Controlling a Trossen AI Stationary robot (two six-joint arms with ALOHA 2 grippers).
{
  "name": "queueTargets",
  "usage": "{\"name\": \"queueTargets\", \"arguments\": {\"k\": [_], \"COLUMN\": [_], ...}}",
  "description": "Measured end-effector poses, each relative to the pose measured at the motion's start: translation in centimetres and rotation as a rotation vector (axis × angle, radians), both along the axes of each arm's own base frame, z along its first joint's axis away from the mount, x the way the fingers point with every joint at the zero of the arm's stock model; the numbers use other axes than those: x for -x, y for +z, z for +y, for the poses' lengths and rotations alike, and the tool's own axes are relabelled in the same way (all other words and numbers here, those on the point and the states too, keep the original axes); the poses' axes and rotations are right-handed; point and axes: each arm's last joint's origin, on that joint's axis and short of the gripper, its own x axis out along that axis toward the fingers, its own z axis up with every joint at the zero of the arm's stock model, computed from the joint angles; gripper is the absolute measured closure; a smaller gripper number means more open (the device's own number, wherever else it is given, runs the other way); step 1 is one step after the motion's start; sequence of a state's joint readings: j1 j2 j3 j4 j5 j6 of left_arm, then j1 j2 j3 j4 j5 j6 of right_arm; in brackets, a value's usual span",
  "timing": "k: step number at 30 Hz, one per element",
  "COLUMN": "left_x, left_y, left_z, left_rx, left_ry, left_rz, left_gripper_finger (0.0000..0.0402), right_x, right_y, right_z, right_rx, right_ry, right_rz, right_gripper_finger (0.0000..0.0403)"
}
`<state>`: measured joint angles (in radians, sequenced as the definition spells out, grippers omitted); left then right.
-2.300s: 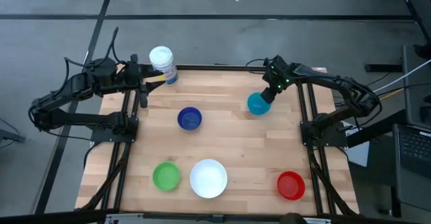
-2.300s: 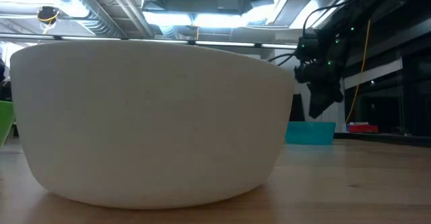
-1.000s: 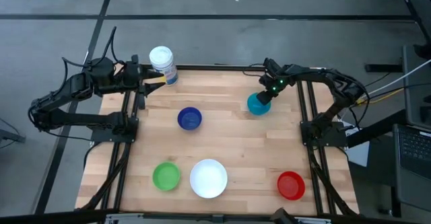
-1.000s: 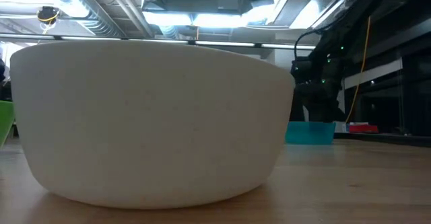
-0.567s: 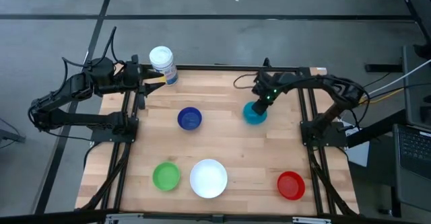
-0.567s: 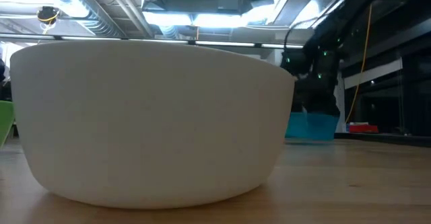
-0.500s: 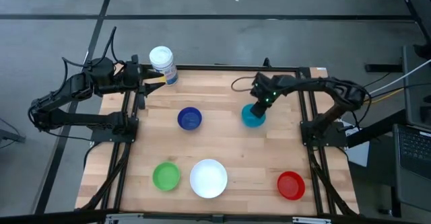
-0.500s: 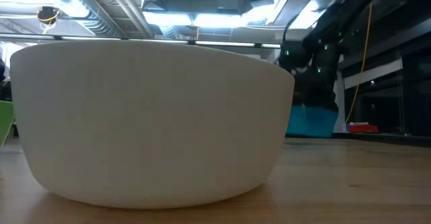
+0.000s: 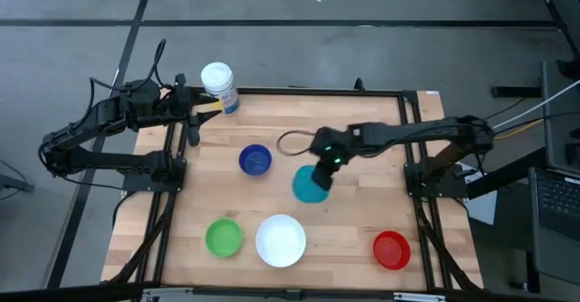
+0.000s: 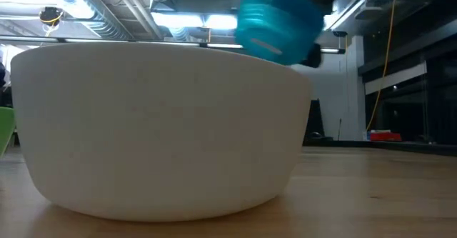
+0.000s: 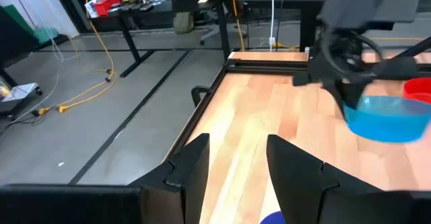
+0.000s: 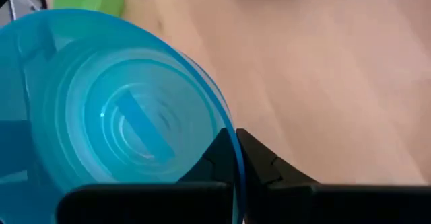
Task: Nest bowls inside each other
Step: Stack the light blue bowl on top of the white bowl
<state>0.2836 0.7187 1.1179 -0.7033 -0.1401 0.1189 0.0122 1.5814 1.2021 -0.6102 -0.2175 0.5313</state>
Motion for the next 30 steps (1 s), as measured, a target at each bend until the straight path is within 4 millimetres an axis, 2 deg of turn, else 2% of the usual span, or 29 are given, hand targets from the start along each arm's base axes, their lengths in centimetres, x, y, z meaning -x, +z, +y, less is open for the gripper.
{"name": "queueTargets", "arguments": {"k": [6,10,19,30], "left_x": [-0.2,0.2,0.5,0.6], "left_y": [-0.1,0.0,0.1,0.2], "left_z": [0.0,-0.1,-0.1,-0.2], "left_rx": [0.007,0.014,-0.011,-0.004], "left_ry": [0.001,0.004,0.021,-0.022], "left_rz": [0.008,-0.007,-0.009,-0.022], "left_gripper_finger": [0.0256,0.0256,0.0256,0.0256], "right_x": [-5.4,-7.3,-8.9,-9.7], "right_y": [-1.4,-1.8,-2.5,-5.4], "right_z": [4.6,7.4,11.4,12.4], "right_rx": [-0.009,-0.027,-0.101,-0.109], "right_ry": [0.123,0.183,0.179,0.134], "right_rz": [0.017,0.012,-0.034,0.025], "right_gripper_finger": [0.0400,0.0401,0.0401,0.0401]}}
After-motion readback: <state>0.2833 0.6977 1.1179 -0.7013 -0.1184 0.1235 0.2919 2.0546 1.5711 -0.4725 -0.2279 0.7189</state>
